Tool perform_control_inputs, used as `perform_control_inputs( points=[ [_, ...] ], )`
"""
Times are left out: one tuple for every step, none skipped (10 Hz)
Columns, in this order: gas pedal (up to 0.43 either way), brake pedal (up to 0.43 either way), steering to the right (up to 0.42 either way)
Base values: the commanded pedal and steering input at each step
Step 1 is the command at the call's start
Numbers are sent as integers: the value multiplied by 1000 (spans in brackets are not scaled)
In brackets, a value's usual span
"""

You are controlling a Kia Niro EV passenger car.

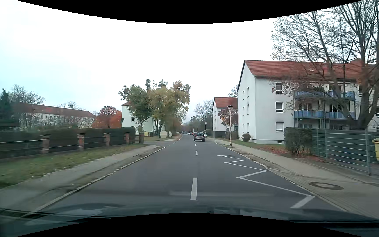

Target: Follow the waypoints while adhering to traffic rules and regulations

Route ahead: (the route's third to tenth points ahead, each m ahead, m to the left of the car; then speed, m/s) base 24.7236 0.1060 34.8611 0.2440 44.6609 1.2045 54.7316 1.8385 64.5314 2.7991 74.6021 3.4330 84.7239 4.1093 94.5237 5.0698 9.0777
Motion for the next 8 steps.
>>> perform_control_inputs(
  points=[
    [189,0,9],
    [189,0,6],
    [189,0,5],
    [189,0,3],
    [189,0,0],
    [189,0,0],
    [189,0,-1],
    [189,0,-3]
  ],
)
